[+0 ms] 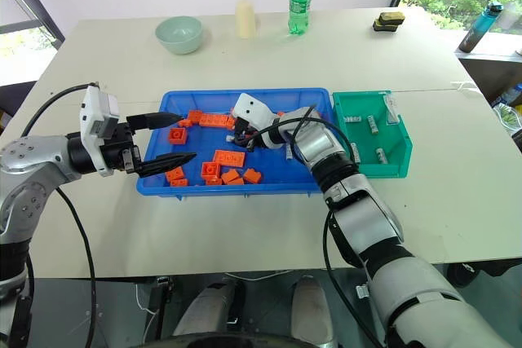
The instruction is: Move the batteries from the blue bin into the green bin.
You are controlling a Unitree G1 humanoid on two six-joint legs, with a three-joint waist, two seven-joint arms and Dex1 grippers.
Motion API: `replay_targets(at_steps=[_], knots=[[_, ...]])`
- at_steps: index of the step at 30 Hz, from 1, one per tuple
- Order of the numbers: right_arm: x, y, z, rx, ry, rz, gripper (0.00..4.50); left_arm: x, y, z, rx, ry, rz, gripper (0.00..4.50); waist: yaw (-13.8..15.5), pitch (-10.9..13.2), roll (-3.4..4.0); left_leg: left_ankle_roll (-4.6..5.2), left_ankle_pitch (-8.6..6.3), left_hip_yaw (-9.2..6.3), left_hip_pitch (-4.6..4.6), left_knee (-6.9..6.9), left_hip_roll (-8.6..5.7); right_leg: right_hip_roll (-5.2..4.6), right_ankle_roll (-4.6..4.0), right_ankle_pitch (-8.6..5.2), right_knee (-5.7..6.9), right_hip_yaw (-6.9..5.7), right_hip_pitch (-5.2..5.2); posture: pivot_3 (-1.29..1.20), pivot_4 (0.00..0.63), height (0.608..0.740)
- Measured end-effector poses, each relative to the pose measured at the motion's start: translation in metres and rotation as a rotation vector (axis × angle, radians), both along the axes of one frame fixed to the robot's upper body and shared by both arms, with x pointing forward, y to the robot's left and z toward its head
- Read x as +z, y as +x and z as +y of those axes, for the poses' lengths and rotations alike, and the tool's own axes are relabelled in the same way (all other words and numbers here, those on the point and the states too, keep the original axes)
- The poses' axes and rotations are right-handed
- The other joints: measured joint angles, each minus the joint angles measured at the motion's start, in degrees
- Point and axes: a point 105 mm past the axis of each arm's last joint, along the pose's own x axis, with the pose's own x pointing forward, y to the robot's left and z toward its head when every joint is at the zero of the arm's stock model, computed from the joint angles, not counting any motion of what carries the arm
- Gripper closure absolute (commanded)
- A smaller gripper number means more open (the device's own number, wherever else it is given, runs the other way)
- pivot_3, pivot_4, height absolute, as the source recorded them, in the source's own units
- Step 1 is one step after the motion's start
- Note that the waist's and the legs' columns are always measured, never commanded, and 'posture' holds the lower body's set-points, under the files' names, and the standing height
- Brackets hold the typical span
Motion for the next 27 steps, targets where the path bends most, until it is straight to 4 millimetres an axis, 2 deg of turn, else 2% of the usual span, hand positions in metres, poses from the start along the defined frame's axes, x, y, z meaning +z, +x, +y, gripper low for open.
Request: replay_targets(at_steps=[8, 11, 12, 13, 16, 23, 27], knots=[[0.007, -0.011, -0.006, 0.000, 0.020, 0.039, 4.44, 0.003, 0.001, -0.001, -0.005, 0.001, -0.011, 0.00, 0.1, 0.0, -0.01, 0.00, 0.00, -0.03, 0.01, 0.03, -0.05, -0.05, 0.00, 0.00, 0.42, 0.01, -0.09, 0.00, 0.150, 0.727], [0.023, -0.016, -0.015, -0.022, 0.062, 0.053, 4.44, 0.002, 0.002, -0.002, -0.007, 0.003, -0.008, 0.00, 0.2, 0.0, 0.00, 0.00, 0.00, -0.03, 0.00, 0.03, -0.05, -0.05, 0.00, 0.00, 0.42, 0.01, -0.10, 0.00, 0.150, 0.727], [0.031, -0.017, -0.017, -0.032, 0.082, 0.050, 3.91, 0.002, 0.003, -0.002, -0.009, 0.002, -0.005, 0.00, 0.2, 0.0, 0.00, 0.00, 0.00, -0.03, 0.00, 0.03, -0.05, -0.05, 0.00, 0.00, 0.43, 0.01, -0.10, 0.00, 0.150, 0.727], [0.038, -0.017, -0.018, -0.045, 0.101, 0.047, 3.58, 0.000, 0.004, -0.004, -0.013, -0.003, 0.002, 0.00, 0.2, 0.0, -0.01, 0.00, 0.00, -0.03, 0.01, 0.03, -0.04, -0.04, 0.00, 0.00, 0.44, 0.01, -0.11, 0.00, 0.150, 0.727], [0.044, -0.018, -0.015, -0.061, 0.121, 0.044, 2.08, -0.003, 0.006, -0.006, -0.025, -0.014, 0.019, 0.00, 0.1, 0.0, 0.00, 0.00, 0.00, -0.02, 0.01, 0.01, -0.04, -0.04, 0.00, 0.00, 0.46, 0.01, -0.14, 0.00, 0.150, 0.727], [0.037, -0.018, -0.004, -0.078, 0.106, 0.037, 2.08, 0.001, 0.009, -0.005, -0.033, -0.010, 0.002, 0.00, 0.1, 0.0, 0.00, 0.00, 0.00, -0.01, 0.01, 0.02, -0.05, -0.06, 0.00, 0.00, 0.48, 0.01, -0.14, 0.00, 0.150, 0.727], [0.021, -0.019, -0.001, -0.081, 0.075, 0.046, 2.08, 0.000, 0.009, -0.005, -0.033, -0.005, 0.003, 0.00, 0.1, 0.0, -0.01, 0.00, 0.00, -0.02, 0.01, 0.03, -0.06, -0.07, 0.00, 0.00, 0.48, 0.01, -0.14, 0.00, 0.150, 0.727]])
